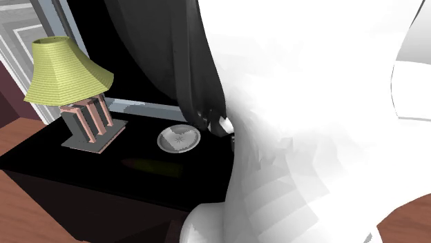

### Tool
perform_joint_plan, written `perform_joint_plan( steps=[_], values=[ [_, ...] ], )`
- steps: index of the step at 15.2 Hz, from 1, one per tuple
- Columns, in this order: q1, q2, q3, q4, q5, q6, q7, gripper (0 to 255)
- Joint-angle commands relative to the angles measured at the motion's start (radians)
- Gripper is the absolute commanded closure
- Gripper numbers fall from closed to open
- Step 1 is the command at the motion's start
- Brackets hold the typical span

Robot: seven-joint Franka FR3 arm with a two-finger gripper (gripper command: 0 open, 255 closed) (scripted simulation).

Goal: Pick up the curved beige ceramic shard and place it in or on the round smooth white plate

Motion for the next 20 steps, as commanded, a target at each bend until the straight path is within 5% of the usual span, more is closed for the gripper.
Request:
perform_joint_plan(
  steps=[1,7,8,20],
  values=[
    [-0.005,0.011,-0.001,-0.001,-0.009,0.014,0.004,0],
    [-0.005,0.011,-0.001,-0.001,-0.009,0.014,0.004,0],
    [-0.005,0.011,-0.001,-0.002,-0.009,0.014,0.004,255],
    [0.006,-0.030,-0.006,0.008,0.018,-0.035,-0.023,255]
  ],
)
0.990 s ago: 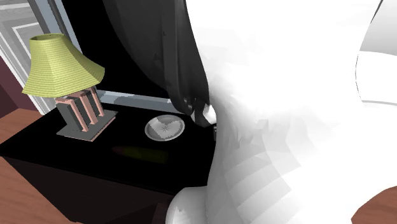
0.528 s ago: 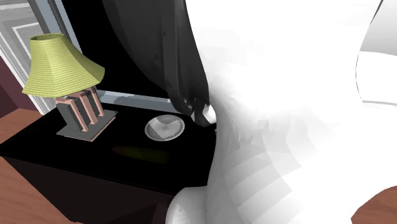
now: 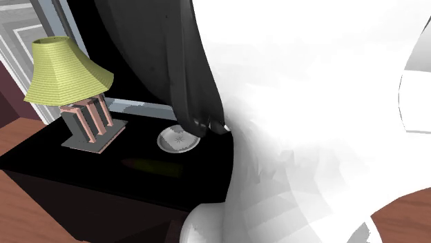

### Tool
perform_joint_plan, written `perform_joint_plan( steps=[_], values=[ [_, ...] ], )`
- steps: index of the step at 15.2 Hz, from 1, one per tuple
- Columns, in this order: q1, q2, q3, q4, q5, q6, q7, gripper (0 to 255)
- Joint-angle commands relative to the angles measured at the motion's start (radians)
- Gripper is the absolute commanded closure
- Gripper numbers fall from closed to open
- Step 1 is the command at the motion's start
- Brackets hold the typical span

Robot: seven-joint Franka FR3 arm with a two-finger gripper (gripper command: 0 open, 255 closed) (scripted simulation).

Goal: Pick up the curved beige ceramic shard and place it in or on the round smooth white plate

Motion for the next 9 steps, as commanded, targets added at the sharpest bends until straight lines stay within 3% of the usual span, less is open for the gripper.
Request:
perform_joint_plan(
  steps=[1,9],
  values=[
    [0.006,-0.026,-0.004,0.005,0.017,-0.033,-0.017,255],
    [0.028,-0.120,-0.015,0.046,0.065,-0.162,-0.070,255]
  ],
)
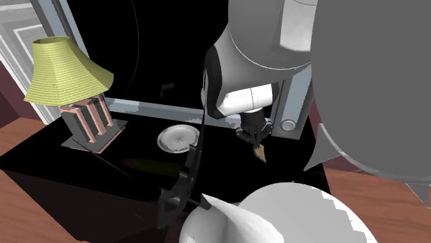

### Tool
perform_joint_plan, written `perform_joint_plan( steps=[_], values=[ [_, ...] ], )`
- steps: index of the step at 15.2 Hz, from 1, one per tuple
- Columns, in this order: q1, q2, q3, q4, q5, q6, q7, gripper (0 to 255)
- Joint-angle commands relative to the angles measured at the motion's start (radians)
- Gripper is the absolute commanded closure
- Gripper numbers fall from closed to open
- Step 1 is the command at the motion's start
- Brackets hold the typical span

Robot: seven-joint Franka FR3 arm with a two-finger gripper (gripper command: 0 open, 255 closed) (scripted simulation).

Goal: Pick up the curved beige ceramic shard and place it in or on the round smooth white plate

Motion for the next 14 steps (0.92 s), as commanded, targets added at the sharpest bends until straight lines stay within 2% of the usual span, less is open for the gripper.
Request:
perform_joint_plan(
  steps=[1,2,3,6,14],
  values=[
    [0.005,-0.021,-0.002,0.014,0.010,-0.034,-0.012,255],
    [0.002,-0.010,-0.002,0.006,0.004,-0.015,-0.006,255],
    [0.002,-0.010,-0.002,0.006,0.004,-0.015,-0.006,0],
    [-0.011,0.220,-0.091,0.175,0.172,-0.095,-0.083,0],
    [-0.019,0.291,-0.094,0.128,0.162,0.020,-0.077,0]
  ],
)
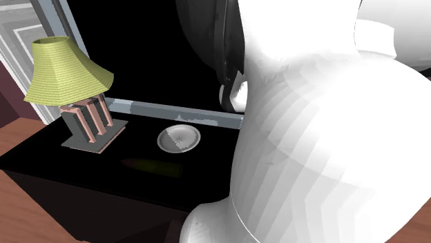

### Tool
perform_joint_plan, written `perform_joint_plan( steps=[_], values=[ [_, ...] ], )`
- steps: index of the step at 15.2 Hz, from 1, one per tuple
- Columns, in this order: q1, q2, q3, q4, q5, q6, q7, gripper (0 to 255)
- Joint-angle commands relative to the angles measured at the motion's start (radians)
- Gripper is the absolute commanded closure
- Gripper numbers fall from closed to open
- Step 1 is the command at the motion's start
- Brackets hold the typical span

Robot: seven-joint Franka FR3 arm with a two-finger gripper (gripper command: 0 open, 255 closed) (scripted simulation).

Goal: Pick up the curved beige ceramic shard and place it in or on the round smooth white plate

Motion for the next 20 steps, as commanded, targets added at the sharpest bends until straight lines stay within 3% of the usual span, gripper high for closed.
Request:
perform_joint_plan(
  steps=[1,8,9,20],
  values=[
    [-0.001,0.012,-0.001,-0.009,-0.002,0.021,0.002,0],
    [-0.001,0.012,-0.001,-0.009,-0.002,0.021,0.002,0],
    [-0.001,0.012,-0.001,-0.009,-0.002,0.021,0.002,255],
    [0.000,-0.011,0.000,-0.002,0.001,-0.009,-0.002,255]
  ],
)
